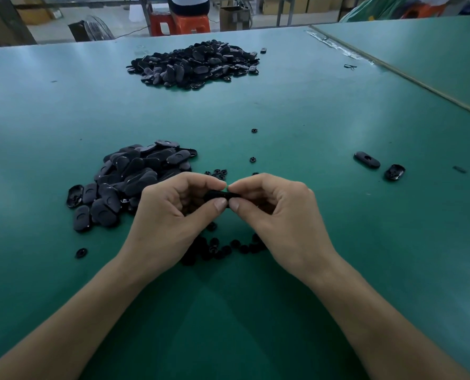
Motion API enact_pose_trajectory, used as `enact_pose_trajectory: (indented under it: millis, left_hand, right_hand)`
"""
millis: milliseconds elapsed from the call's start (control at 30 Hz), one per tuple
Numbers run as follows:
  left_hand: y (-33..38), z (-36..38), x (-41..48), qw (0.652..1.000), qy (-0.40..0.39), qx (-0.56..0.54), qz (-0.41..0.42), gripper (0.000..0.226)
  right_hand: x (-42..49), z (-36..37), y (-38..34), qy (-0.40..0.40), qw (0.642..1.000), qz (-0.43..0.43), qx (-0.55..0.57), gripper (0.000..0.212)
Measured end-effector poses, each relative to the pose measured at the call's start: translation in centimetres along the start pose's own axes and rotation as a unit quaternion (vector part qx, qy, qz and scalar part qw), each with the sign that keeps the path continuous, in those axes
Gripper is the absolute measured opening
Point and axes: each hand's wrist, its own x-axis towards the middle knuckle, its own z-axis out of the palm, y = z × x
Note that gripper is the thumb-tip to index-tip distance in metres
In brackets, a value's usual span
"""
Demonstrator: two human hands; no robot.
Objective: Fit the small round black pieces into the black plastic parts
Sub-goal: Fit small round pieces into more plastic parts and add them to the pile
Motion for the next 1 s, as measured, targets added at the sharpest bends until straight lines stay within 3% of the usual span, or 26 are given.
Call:
enact_pose_trajectory:
  millis: [500, 1000]
  left_hand:
    - [-0.27, 0.10, 0.19, 0.999, 0.025, 0.033, -0.009, 0.025]
    - [-0.44, -0.12, 0.06, 0.998, 0.054, 0.037, 0.021, 0.024]
  right_hand:
    - [0.03, 0.30, -0.43, 0.014, 0.998, 0.006, -0.066, 0.014]
    - [0.14, -0.02, -0.55, -0.011, 0.999, -0.001, -0.037, 0.016]
